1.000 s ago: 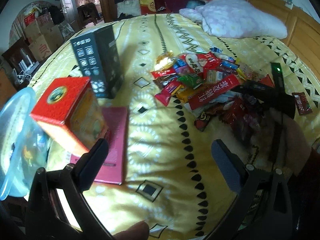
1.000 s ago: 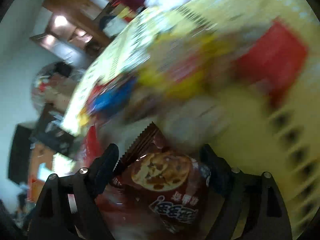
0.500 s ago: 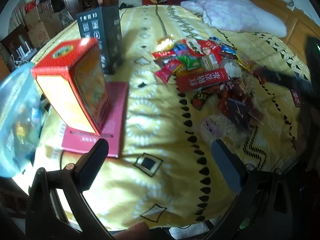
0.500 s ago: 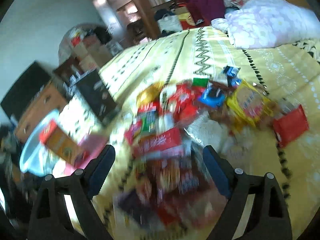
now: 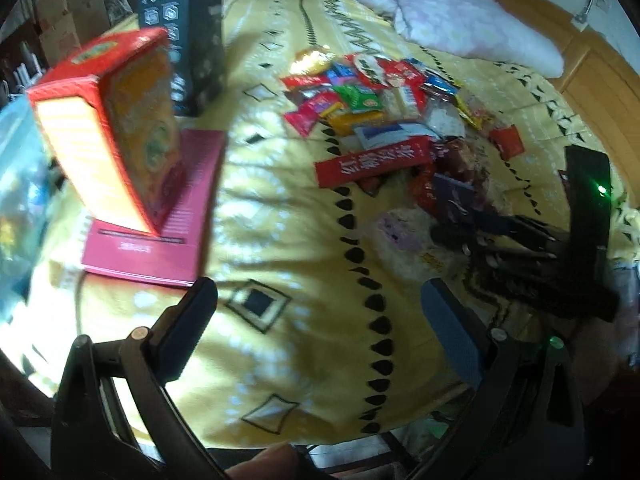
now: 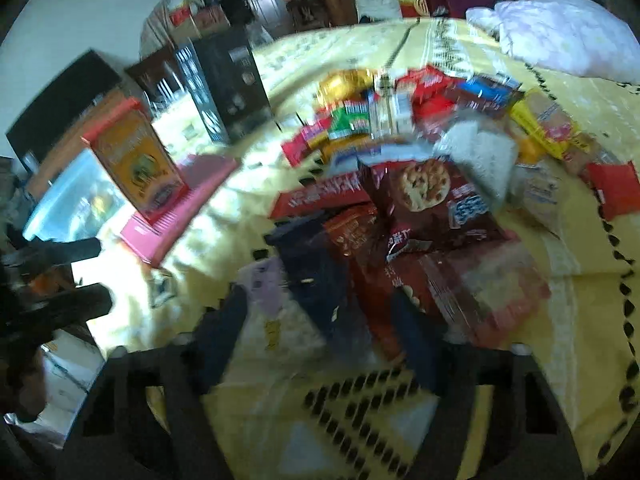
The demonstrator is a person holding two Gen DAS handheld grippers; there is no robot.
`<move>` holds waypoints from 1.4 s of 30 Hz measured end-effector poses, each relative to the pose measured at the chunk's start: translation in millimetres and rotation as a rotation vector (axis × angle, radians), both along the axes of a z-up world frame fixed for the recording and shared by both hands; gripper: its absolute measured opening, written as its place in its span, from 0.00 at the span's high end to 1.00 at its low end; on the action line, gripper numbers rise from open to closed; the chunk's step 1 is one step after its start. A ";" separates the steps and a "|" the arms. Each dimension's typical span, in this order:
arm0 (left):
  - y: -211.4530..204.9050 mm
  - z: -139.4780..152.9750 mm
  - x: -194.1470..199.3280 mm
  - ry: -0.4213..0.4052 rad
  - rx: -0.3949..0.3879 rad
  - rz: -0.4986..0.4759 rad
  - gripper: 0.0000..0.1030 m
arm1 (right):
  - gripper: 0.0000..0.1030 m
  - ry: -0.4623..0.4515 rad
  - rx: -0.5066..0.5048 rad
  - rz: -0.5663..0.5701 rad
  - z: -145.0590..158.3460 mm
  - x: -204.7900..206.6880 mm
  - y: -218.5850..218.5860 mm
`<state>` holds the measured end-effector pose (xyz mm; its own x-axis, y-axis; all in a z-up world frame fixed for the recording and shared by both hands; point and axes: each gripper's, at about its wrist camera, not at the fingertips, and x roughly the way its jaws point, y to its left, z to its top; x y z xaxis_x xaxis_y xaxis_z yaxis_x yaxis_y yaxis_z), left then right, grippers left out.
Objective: Organize snacks
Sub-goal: 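Move both open tools back over the snack pile, then grasp a white puffed-snack bag with the left tool while the right tool grasps a blue candy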
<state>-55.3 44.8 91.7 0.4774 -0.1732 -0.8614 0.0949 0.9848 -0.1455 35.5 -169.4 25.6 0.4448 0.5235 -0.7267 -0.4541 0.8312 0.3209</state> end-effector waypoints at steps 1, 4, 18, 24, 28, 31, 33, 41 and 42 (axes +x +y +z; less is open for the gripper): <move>-3.5 -2.0 0.7 0.003 -0.009 -0.021 0.02 | 0.61 0.008 0.016 -0.016 -0.3 1.4 -5.2; -21.5 -10.5 5.7 -0.003 -0.049 -0.133 0.13 | 0.81 0.012 0.080 -0.073 9.3 -0.9 -28.8; -85.9 -58.9 52.8 0.181 -0.150 -0.083 0.12 | 0.81 0.056 0.194 -0.169 16.5 -16.1 -93.5; -94.2 -68.4 64.3 0.166 -0.091 -0.014 0.16 | 0.81 0.062 0.211 -0.158 12.9 -15.1 -89.9; -92.5 -63.5 55.7 0.113 -0.041 -0.039 0.26 | 0.81 0.064 0.220 -0.156 11.9 -16.1 -89.6; -82.1 -61.7 51.3 0.103 -0.059 -0.054 0.27 | 0.81 0.056 0.224 -0.157 13.9 -15.9 -89.5; -71.8 -56.1 42.7 0.075 -0.074 -0.064 0.29 | 0.81 0.049 0.227 -0.155 16.4 -16.2 -88.5; -62.3 -0.7 19.4 -0.112 -0.068 -0.110 0.29 | 0.81 0.016 0.228 -0.152 31.5 -17.7 -84.5; -61.1 9.3 18.1 -0.142 -0.065 -0.111 0.29 | 0.81 0.008 0.226 -0.151 35.9 -17.8 -83.9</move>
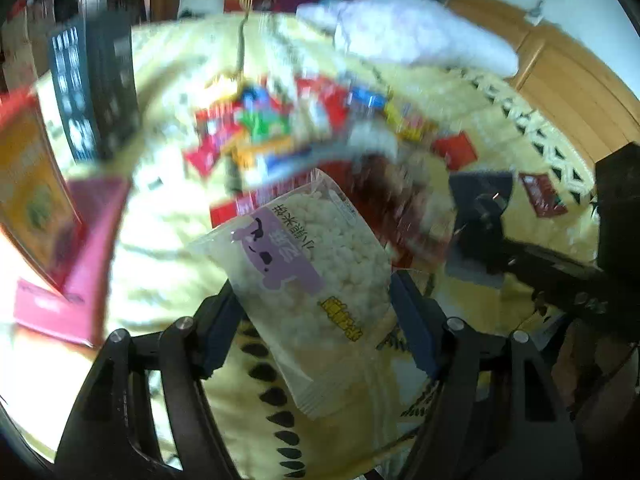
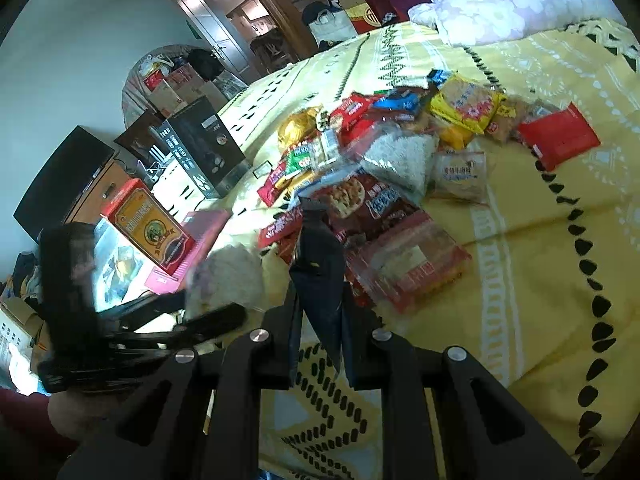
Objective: Organize snacks
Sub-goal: 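Grasp a white puffed-snack bag with the left tool while the right tool grasps a blue candy, then carry both snacks over the clear bowl and open both tools to drop them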
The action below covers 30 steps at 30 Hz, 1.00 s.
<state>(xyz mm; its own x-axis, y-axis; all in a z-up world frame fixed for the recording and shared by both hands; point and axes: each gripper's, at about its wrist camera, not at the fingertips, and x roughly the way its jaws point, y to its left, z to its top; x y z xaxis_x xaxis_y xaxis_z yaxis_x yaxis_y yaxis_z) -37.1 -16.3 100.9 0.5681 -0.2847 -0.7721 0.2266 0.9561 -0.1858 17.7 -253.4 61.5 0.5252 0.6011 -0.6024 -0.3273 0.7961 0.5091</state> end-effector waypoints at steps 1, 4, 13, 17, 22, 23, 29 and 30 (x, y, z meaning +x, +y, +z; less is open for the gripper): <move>1.4 8.4 -0.6 -0.028 0.001 0.008 0.29 | 0.81 -0.012 -0.004 -0.001 5.5 0.1 0.4; 6.8 41.2 -4.0 -0.126 0.004 0.019 0.29 | 0.81 -0.052 -0.014 -0.004 24.4 2.7 1.4; 79.4 116.4 -4.9 -0.313 0.003 0.191 0.29 | 0.81 -0.205 -0.015 0.035 104.2 23.4 33.6; 134.0 141.1 -13.1 -0.370 0.016 0.310 0.29 | 0.81 -0.288 -0.002 0.112 148.1 29.3 79.6; 206.6 157.7 -30.2 -0.408 0.031 0.480 0.29 | 0.81 -0.351 0.028 0.231 187.0 27.9 148.4; 220.5 159.6 -34.3 -0.413 0.038 0.511 0.29 | 0.81 -0.359 0.035 0.260 193.6 27.1 164.9; 280.3 160.0 -57.6 -0.436 0.065 0.673 0.29 | 0.81 -0.387 0.062 0.411 221.7 15.6 258.4; 287.9 158.8 -60.4 -0.433 0.064 0.694 0.29 | 0.81 -0.389 0.063 0.432 224.0 13.3 270.7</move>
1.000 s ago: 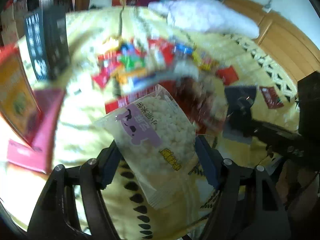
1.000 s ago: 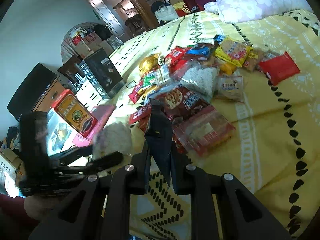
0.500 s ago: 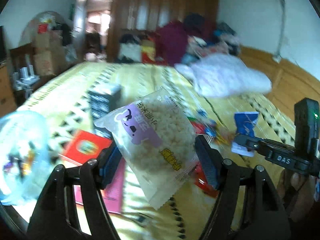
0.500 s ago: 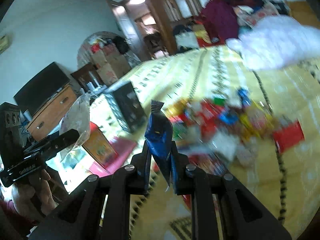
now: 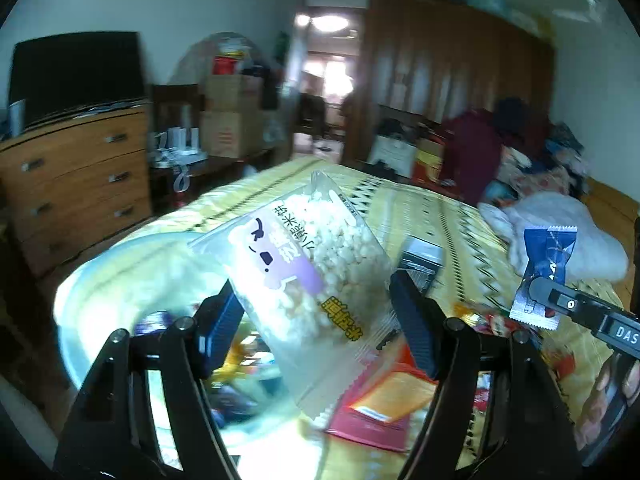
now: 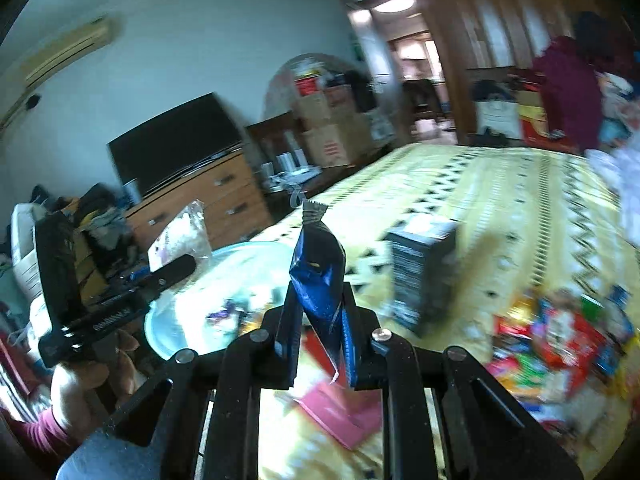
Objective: Organize snacks
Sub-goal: 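Carry both snacks over the clear bowl and open both tools to drop them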
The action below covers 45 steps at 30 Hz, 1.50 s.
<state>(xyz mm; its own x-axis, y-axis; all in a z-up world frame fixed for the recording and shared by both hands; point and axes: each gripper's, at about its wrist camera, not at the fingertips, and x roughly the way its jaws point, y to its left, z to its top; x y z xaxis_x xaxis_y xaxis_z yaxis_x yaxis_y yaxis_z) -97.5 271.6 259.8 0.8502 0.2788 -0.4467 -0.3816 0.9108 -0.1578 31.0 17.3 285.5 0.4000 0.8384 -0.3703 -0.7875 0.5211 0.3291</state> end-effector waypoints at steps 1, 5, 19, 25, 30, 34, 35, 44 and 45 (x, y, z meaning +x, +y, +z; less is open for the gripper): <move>9.5 -1.6 -2.9 0.002 -0.006 0.023 0.29 | 0.81 -0.004 -0.004 0.024 2.8 -3.9 13.9; 32.7 -9.8 -5.6 0.021 -0.033 0.078 0.29 | 0.81 -0.005 -0.015 0.109 12.1 -11.6 71.3; 82.1 -39.5 -22.1 0.102 -0.118 0.180 0.29 | 0.81 0.076 -0.063 0.264 -1.3 -20.0 190.7; 87.9 -42.3 -23.0 0.110 -0.137 0.191 0.29 | 0.81 0.112 -0.073 0.269 -9.9 -11.5 204.7; 92.6 -43.1 -21.1 0.116 -0.142 0.193 0.29 | 0.81 0.124 -0.078 0.274 -12.5 -8.5 212.0; 97.1 -44.7 -20.2 0.124 -0.147 0.197 0.29 | 0.81 0.125 -0.077 0.274 -12.2 -9.7 212.1; 97.4 -45.1 -19.7 0.127 -0.147 0.196 0.29 | 0.81 0.124 -0.077 0.274 -12.1 -9.8 212.0; 102.5 -49.2 -15.7 0.159 -0.154 0.202 0.29 | 0.81 0.128 -0.080 0.276 -14.1 -11.3 217.0; 103.2 -49.0 -15.2 0.161 -0.154 0.205 0.29 | 0.81 0.128 -0.081 0.278 -15.3 -11.2 218.6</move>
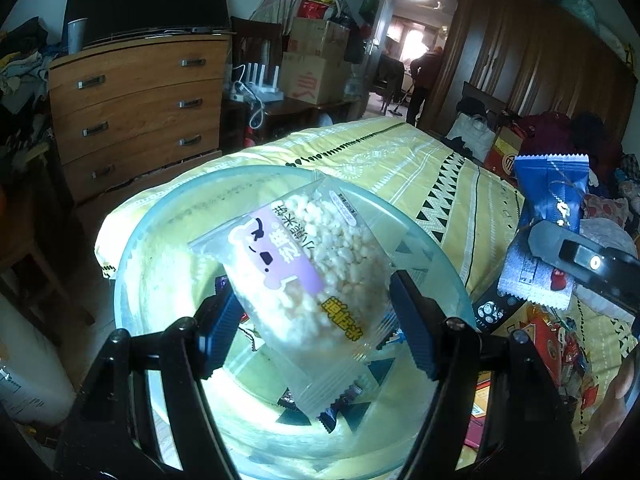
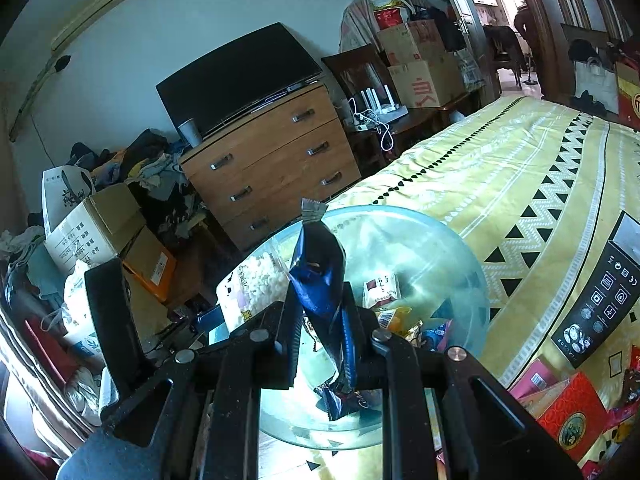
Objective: Organize snacks
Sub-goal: 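Carry both snacks over the clear bowl and open both tools to drop them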
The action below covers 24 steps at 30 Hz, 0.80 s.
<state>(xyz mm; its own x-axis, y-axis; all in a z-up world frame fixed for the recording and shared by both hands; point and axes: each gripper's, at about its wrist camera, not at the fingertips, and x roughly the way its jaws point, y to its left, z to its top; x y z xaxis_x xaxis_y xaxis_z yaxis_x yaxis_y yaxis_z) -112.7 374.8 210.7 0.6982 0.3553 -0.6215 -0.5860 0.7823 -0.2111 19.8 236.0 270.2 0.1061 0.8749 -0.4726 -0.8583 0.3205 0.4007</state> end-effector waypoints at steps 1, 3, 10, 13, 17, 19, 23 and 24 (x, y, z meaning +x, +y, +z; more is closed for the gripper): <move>0.5 -0.5 0.3 0.003 -0.001 0.002 0.29 | 0.81 0.000 -0.001 0.002 -0.7 -0.3 1.6; 0.8 -1.9 0.0 0.008 -0.003 0.004 0.29 | 0.81 0.000 -0.002 0.005 -3.1 0.9 5.1; -0.3 -1.0 0.7 0.012 -0.003 0.007 0.29 | 0.81 0.006 -0.005 0.007 -6.8 2.1 7.6; 0.4 -1.7 -0.4 0.012 -0.004 0.006 0.29 | 0.81 0.006 -0.005 0.007 -6.7 1.9 7.6; 0.6 -1.6 -0.5 0.012 -0.003 0.006 0.29 | 0.81 0.007 -0.006 0.008 -7.7 1.7 7.8; 1.1 -1.7 -0.6 0.013 -0.005 0.006 0.29 | 0.81 0.008 -0.006 0.007 -7.6 1.9 7.8; 1.3 -3.2 -1.0 0.016 -0.005 0.009 0.29 | 0.81 0.014 -0.008 0.007 -10.8 2.9 8.2; -0.1 -3.7 -0.7 0.017 -0.006 0.012 0.29 | 0.81 0.016 -0.010 0.007 -11.8 3.3 8.7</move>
